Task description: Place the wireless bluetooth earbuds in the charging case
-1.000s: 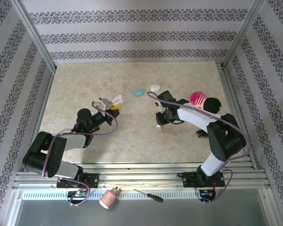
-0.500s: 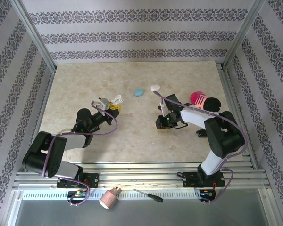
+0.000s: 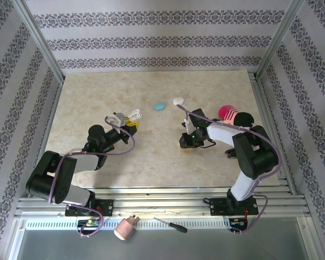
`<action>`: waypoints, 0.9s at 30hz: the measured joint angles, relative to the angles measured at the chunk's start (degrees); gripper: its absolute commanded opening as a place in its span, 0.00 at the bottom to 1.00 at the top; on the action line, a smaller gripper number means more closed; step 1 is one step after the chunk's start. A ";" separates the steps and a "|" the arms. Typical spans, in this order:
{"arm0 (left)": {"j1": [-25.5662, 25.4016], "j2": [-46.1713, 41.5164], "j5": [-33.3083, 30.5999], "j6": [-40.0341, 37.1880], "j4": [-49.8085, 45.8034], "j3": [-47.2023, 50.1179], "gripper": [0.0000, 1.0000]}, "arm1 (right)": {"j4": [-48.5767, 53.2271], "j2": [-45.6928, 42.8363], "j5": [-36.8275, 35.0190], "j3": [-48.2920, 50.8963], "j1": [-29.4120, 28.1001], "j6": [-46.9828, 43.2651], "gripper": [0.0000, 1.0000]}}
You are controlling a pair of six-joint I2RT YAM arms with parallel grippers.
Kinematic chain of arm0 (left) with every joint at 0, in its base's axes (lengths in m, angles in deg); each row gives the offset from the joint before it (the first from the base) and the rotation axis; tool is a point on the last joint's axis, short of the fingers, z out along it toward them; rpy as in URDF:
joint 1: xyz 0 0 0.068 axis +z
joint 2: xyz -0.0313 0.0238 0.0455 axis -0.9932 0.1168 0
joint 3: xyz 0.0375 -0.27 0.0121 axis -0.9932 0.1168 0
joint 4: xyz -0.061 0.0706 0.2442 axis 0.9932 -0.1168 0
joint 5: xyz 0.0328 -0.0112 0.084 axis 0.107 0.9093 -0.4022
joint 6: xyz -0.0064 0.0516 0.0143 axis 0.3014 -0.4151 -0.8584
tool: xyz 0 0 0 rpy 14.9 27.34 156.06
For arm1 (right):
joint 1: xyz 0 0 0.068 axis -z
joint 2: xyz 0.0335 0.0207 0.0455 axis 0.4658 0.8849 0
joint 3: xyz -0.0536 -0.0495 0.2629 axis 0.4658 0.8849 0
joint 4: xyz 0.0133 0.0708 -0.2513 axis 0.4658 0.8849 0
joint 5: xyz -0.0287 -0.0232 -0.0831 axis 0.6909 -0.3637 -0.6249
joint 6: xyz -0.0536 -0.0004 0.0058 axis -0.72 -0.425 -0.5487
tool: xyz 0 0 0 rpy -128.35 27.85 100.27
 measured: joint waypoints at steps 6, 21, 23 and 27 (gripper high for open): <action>0.00 0.39 0.11 0.52 0.33 0.02 0.03 | -1.64 0.11 0.50 0.00 0.35 -0.02 0.19; 0.00 1.57 0.92 1.07 1.22 0.00 0.03 | -2.32 1.49 1.29 -0.39 0.90 0.85 0.13; 0.00 1.57 0.92 1.07 1.25 0.02 0.03 | -2.19 1.46 1.31 -0.42 1.01 0.87 0.09; 0.00 1.57 0.90 1.07 1.36 0.00 0.03 | -1.51 0.63 -0.70 -0.42 0.59 0.79 0.08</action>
